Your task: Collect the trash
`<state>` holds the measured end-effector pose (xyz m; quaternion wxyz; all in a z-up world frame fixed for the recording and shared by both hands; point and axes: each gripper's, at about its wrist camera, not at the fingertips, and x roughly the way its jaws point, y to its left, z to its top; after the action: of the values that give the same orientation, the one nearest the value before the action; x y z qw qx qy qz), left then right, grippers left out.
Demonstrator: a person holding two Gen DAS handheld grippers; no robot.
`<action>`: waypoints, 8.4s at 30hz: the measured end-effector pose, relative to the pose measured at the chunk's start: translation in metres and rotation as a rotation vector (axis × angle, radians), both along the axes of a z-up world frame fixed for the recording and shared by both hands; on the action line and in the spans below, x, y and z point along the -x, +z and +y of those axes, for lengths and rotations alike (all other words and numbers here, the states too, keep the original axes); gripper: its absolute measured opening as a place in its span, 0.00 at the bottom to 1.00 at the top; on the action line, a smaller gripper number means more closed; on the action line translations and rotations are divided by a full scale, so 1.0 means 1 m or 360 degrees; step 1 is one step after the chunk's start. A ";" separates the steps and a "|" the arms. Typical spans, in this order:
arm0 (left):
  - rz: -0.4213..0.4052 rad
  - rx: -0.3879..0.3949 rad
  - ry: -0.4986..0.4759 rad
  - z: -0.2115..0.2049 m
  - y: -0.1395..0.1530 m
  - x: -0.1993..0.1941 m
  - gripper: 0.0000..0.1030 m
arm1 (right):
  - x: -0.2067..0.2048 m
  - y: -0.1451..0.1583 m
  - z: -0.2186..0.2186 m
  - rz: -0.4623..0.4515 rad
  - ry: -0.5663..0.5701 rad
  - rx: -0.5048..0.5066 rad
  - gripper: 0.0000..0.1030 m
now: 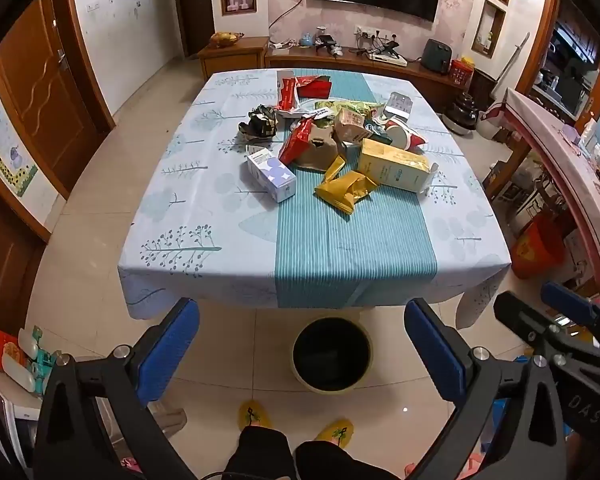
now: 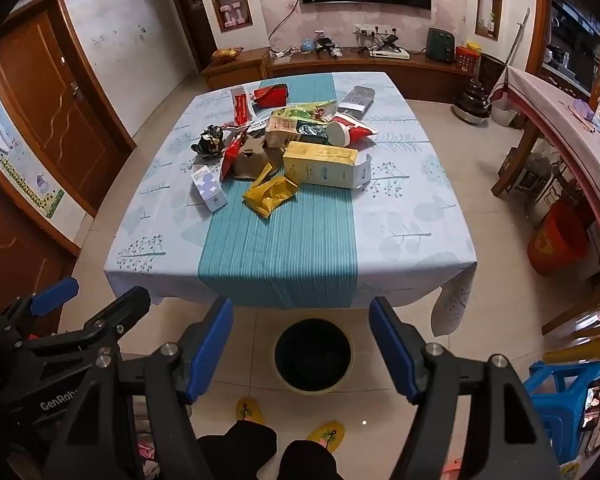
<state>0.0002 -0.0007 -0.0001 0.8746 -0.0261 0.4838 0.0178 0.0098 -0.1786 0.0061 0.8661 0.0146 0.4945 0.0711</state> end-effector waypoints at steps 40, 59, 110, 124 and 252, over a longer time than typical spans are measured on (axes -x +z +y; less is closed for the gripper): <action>-0.0068 -0.0126 0.0064 -0.005 0.020 0.009 0.96 | -0.005 -0.003 0.000 0.0032 0.0044 -0.0038 0.69; -0.0087 -0.0134 0.0064 -0.012 0.036 0.009 0.96 | -0.002 0.006 -0.006 -0.0002 0.0058 -0.0040 0.69; 0.0050 0.0357 -0.0115 0.103 0.024 -0.164 0.96 | -0.113 0.010 0.034 -0.0224 0.0018 -0.0080 0.69; 0.0611 0.0439 -0.0126 0.110 -0.138 -0.304 0.89 | -0.214 -0.126 0.081 0.0208 -0.0443 -0.0092 0.69; 0.0405 0.0063 -0.0389 -0.030 -0.178 -0.003 0.86 | -0.013 -0.272 -0.034 0.0632 -0.0304 -0.0452 0.70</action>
<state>0.0033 -0.0302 -0.1784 0.8012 0.0182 0.5905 -0.0951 0.0233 -0.2127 -0.2661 0.7441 0.1964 0.6363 0.0535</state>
